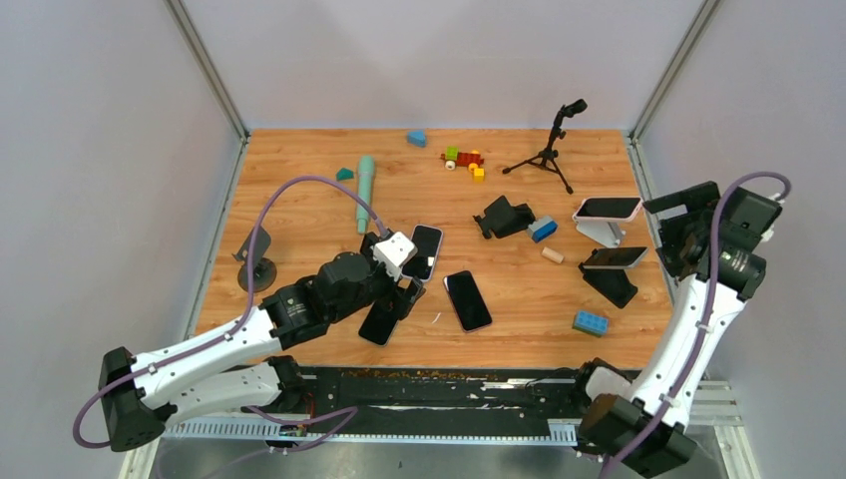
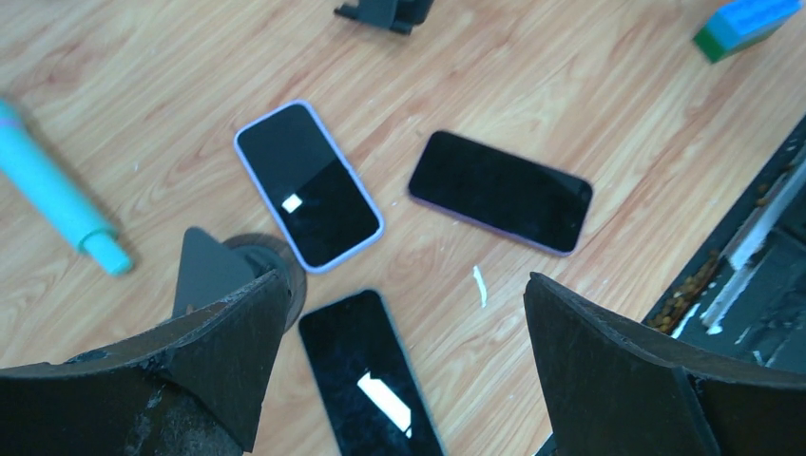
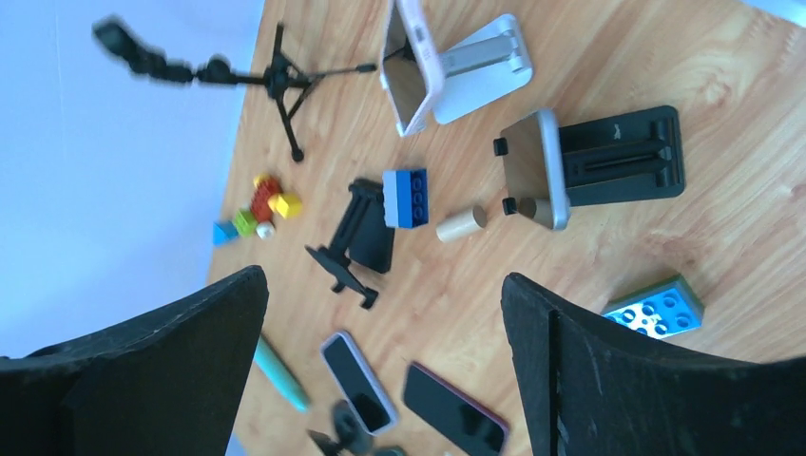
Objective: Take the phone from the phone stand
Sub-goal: Move the phone stand with the phone to the center of the board.
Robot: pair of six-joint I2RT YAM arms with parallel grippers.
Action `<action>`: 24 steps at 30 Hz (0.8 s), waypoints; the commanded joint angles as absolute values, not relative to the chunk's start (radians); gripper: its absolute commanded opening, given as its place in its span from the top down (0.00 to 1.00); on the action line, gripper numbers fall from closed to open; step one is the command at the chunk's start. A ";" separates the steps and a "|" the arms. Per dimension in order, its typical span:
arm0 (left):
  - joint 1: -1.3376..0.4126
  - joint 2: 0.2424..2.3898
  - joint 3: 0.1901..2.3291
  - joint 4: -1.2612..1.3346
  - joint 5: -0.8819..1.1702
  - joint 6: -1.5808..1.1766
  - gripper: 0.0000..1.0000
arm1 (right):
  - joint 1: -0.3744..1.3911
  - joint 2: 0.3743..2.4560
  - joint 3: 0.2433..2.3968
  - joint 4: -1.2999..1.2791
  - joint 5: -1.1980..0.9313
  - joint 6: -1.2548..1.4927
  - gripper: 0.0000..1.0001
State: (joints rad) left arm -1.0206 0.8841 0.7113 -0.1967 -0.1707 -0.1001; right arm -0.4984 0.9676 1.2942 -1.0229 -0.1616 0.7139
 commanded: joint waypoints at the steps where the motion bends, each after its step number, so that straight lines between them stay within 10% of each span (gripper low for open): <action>1: -1.021 0.856 0.740 -0.290 -0.243 -0.087 0.00 | -0.663 0.994 1.280 -0.934 -0.307 0.889 0.06; 24: -1.021 0.942 0.724 -0.288 -0.212 -0.090 0.00 | -0.929 1.131 0.922 -0.911 -0.273 1.183 0.06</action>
